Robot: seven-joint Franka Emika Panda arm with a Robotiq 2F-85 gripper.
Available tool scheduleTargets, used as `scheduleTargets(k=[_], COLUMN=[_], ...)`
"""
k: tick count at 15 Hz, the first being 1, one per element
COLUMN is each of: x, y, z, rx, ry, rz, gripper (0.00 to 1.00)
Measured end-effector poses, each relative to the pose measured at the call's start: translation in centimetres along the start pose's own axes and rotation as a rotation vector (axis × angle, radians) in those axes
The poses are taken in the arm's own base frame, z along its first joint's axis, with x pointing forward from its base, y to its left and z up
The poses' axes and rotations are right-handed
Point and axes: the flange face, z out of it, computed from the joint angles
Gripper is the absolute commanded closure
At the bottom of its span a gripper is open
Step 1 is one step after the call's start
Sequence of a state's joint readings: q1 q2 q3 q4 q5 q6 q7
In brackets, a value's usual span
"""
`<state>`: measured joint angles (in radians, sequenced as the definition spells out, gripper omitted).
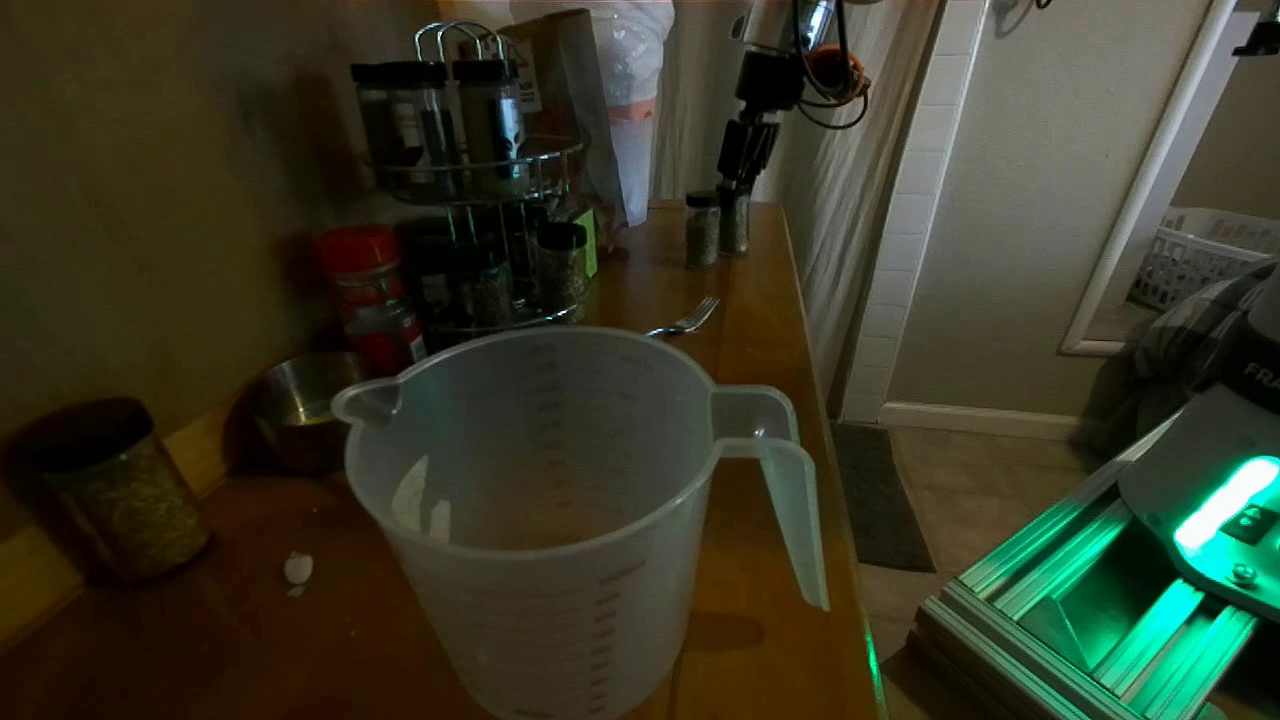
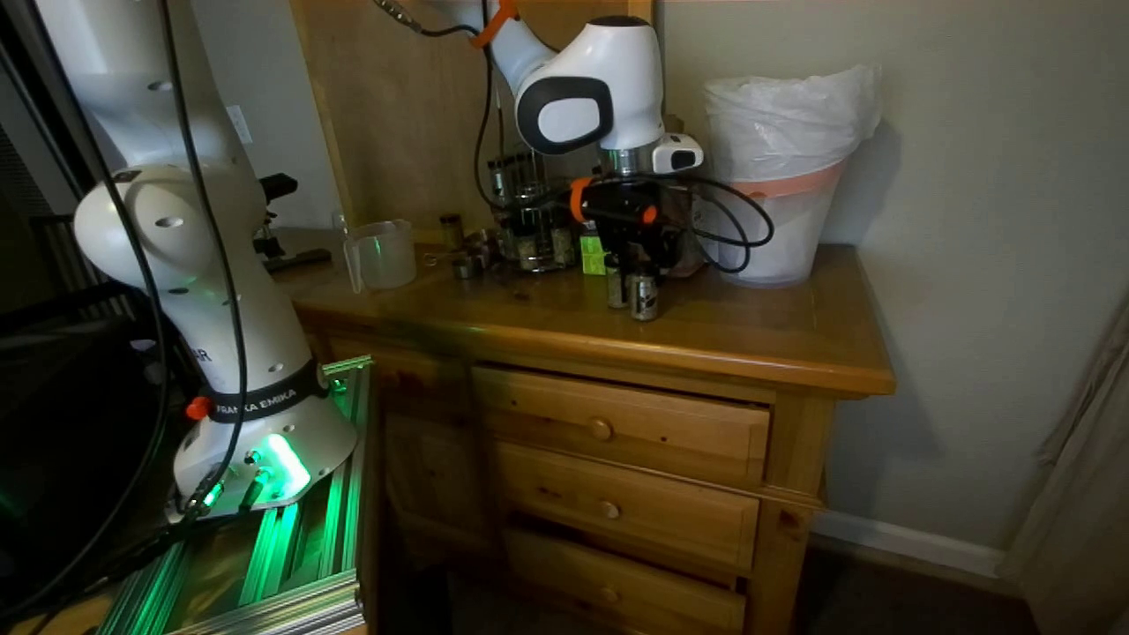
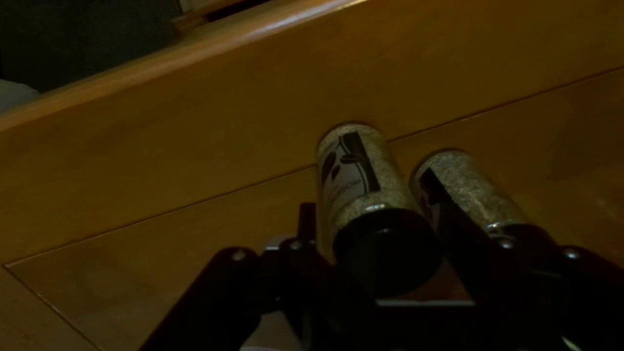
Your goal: Remove one jar from the top of the stand and put it on the counter.
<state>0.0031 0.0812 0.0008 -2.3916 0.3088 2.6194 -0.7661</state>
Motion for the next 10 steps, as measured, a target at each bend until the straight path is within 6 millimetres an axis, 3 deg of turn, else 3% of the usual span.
scheduleTargets(k=[6, 10], x=[0.2, 0.8], y=[0.0, -0.2], z=[-0.6, -3.2], rx=[-0.006, -0.03], ry=[0.011, 0.057], rz=[0.004, 0.0], gripper=[0.0, 0.0])
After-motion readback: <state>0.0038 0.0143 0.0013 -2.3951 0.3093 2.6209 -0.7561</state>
